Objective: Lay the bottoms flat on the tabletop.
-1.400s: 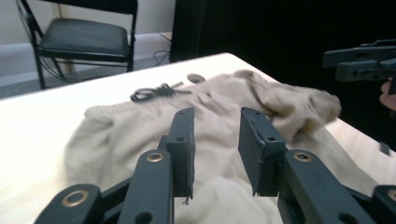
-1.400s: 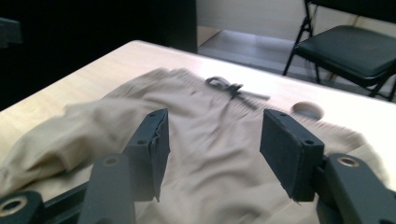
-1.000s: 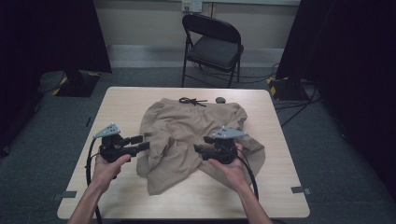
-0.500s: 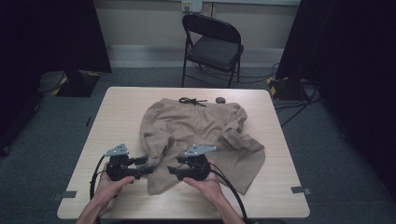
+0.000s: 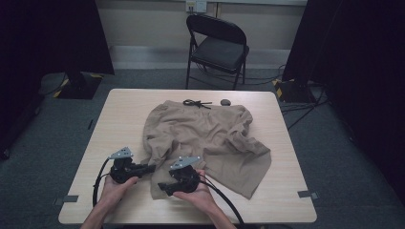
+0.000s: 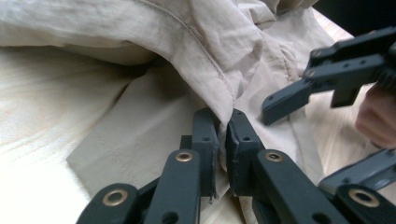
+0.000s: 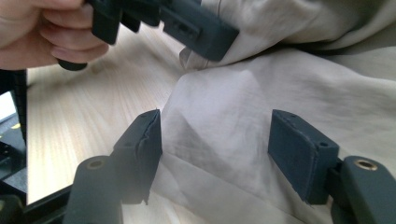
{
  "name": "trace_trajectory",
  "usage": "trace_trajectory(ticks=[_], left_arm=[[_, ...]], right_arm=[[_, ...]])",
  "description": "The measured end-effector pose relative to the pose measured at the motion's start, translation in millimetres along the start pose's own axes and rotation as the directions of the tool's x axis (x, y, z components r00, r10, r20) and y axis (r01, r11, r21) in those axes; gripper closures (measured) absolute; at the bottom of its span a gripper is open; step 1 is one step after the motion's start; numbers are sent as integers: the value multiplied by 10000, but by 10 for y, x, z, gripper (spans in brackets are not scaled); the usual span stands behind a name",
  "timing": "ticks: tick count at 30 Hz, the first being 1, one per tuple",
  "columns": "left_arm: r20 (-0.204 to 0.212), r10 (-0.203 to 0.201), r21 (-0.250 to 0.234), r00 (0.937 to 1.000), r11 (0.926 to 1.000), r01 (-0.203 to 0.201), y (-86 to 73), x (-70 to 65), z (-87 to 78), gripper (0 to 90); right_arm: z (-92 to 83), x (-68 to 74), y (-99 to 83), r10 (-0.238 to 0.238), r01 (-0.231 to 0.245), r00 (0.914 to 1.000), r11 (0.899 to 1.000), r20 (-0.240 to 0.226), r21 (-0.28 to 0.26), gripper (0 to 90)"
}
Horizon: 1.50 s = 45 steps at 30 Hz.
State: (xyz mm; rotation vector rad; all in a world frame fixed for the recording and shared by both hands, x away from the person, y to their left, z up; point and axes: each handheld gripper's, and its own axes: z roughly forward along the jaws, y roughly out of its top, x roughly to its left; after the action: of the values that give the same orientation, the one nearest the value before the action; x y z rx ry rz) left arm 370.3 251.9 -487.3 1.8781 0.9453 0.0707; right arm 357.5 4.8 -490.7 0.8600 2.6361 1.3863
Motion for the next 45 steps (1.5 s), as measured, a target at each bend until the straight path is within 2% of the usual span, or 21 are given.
trace_trajectory(ticks=[5, 8, 10, 11, 12, 15, 17, 19, 24, 25, 26, 28, 30, 32, 36, 38, 41, 44, 45], left_arm=[[92, -115, -349, 9999, 9993, 118, 23, 9, -58, 855], [90, -165, -487, 9998, 9987, 170, 29, 28, -89, 861], [85, -178, -562, 9998, 9983, 182, 34, 44, -115, 864], [51, -265, -667, 9996, 9974, 267, 37, 52, -132, 865], [13, -291, -767, 9996, 9966, 291, 41, 62, -149, 865], [-67, -407, -993, 9991, 9943, 398, 45, 106, -209, 868], [-132, -456, -1057, 9989, 9934, 440, 42, 138, -249, 869], [-165, -595, -1150, 9981, 9917, 572, 34, 158, -271, 870], [-261, -698, -1230, 9972, 9902, 661, 29, 192, -289, 870], [-322, -660, -1186, 9973, 9910, 618, 31, 196, -288, 870], [-375, -690, -1174, 9969, 9910, 642, 30, 195, -280, 870], [-444, -646, -1097, 9969, 9922, 594, 30, 202, -267, 870], [-470, -623, -1048, 9969, 9929, 571, 28, 205, -261, 870], [-474, -562, -1035, 9973, 9933, 510, 28, 211, -266, 870], [-345, -644, -1078, 9973, 9923, 604, 24, 220, -270, 870], [-286, -551, -1069, 9981, 9929, 518, 29, 225, -271, 870], [-169, -596, -1144, 9981, 9918, 573, 38, 213, -275, 870], [-172, -605, -1221, 9980, 9908, 580, 43, 208, -288, 869], [-194, -599, -1252, 9980, 9905, 570, 44, 212, -295, 869]], right_arm=[[110, 42, -6, -177, 174, 9998, 9995, 126, 274, 363], [138, 58, -9, -361, 350, 9989, 9988, 313, 347, 425], [137, 56, -8, -507, 495, 9981, 9982, 347, 346, 542], [135, 54, -10, -569, 555, 9976, 9978, 386, 361, 572], [130, 49, -11, -585, 568, 9971, 9977, 478, 371, 646], [111, 27, -22, -572, 558, 9979, 9974, 313, 448, 824], [91, 8, -38, -539, 530, 9983, 9978, 202, 400, 897], [52, -17, -43, -365, 364, 9993, 9990, 28, 257, 900], [-58, -83, -10, -195, 195, 9998, 9997, 45, -122, 900], [-70, -79, -6, -203, 202, 9998, 9997, -41, -169, 872], [-69, -61, -6, -292, 291, 9995, 9994, -76, -189, 804], [-31, 2, -16, -374, 373, 9992, 9993, -142, -55, 604], [17, 46, -28, -464, 465, 9989, 9989, -109, 69, 499], [67, 72, -39, -468, 467, 9989, 9989, 28, 36, 420], [116, 70, -38, -465, 468, 9988, 9988, 143, -170, 369], [133, 62, -21, -518, 525, 9980, 9984, 357, -212, 361], [183, 51, 12, -630, 624, 9955, 9980, 712, 108, 382], [217, 84, 29, -1099, 1073, 9899, 9937, 899, 336, 556], [213, 80, 35, -1027, 994, 9890, 9944, 1063, 365, 648]])
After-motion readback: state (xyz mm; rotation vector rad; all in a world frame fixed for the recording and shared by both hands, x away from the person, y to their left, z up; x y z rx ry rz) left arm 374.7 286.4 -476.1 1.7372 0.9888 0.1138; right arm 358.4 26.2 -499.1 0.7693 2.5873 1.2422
